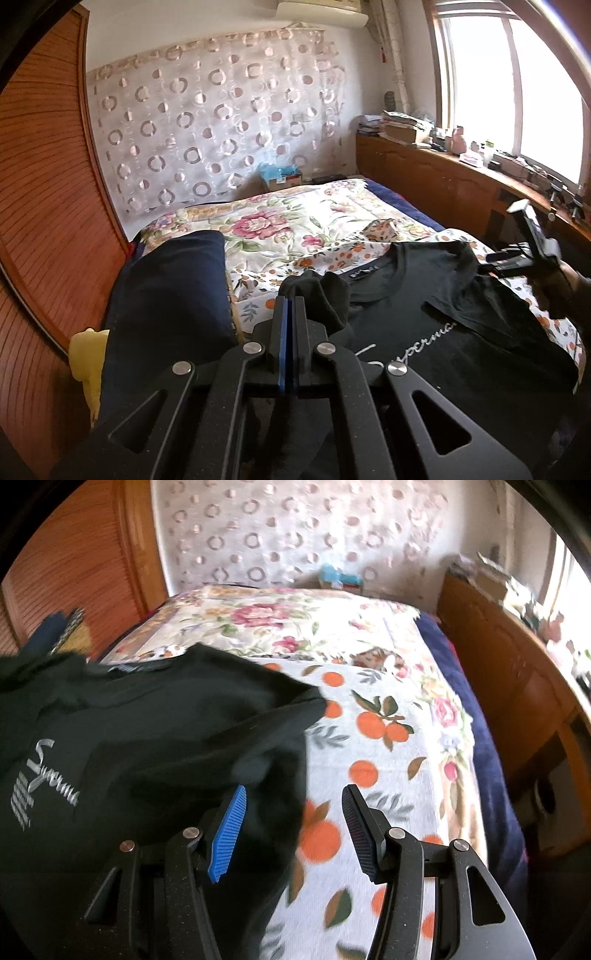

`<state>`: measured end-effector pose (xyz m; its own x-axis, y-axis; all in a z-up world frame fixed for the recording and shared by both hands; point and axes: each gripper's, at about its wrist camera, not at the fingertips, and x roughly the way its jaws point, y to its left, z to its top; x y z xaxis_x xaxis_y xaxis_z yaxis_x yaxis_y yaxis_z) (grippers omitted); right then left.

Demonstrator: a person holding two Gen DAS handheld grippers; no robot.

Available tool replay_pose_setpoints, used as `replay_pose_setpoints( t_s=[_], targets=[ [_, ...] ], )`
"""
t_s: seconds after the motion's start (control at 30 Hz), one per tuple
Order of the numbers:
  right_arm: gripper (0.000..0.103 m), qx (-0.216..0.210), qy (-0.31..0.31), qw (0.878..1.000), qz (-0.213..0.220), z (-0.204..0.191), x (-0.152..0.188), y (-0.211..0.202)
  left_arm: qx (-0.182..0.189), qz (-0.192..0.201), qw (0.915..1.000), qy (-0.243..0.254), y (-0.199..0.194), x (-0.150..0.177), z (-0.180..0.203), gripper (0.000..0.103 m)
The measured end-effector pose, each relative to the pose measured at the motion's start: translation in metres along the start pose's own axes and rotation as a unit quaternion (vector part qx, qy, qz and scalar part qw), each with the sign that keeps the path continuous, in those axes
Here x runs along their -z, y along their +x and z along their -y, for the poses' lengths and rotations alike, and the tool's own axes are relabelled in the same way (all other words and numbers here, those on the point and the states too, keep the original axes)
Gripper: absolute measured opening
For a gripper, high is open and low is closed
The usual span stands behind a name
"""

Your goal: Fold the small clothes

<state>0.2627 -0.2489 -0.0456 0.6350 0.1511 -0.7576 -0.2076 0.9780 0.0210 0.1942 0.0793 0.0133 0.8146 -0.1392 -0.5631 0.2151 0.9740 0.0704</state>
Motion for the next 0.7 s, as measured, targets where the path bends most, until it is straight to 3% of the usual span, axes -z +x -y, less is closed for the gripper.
replay_pose_setpoints(
  t_s=[0.33, 0.37, 0.47, 0.7],
  targets=[
    [0.055, -0.016, -0.031, 0.999, -0.014, -0.010, -0.029, 0.035, 0.021, 0.004, 0.9998, 0.004, -0.002, 0.005, -0.003, 0.002],
    [0.049, -0.018, -0.034, 0.999, -0.013, -0.011, -0.032, 0.037, 0.022, 0.005, 0.9998, 0.002, -0.002, 0.006, -0.003, 0.002],
    [0.007, -0.039, -0.052, 0.998, -0.007, -0.017, -0.034, 0.034, 0.028, 0.008, 0.9995, -0.006, -0.003, 0.010, -0.003, 0.002],
    [0.007, -0.071, -0.098, 0.987, 0.102, -0.045, -0.003, -0.058, 0.044, 0.038, 0.9979, -0.028, -0.045, 0.036, 0.004, 0.002]
  ],
)
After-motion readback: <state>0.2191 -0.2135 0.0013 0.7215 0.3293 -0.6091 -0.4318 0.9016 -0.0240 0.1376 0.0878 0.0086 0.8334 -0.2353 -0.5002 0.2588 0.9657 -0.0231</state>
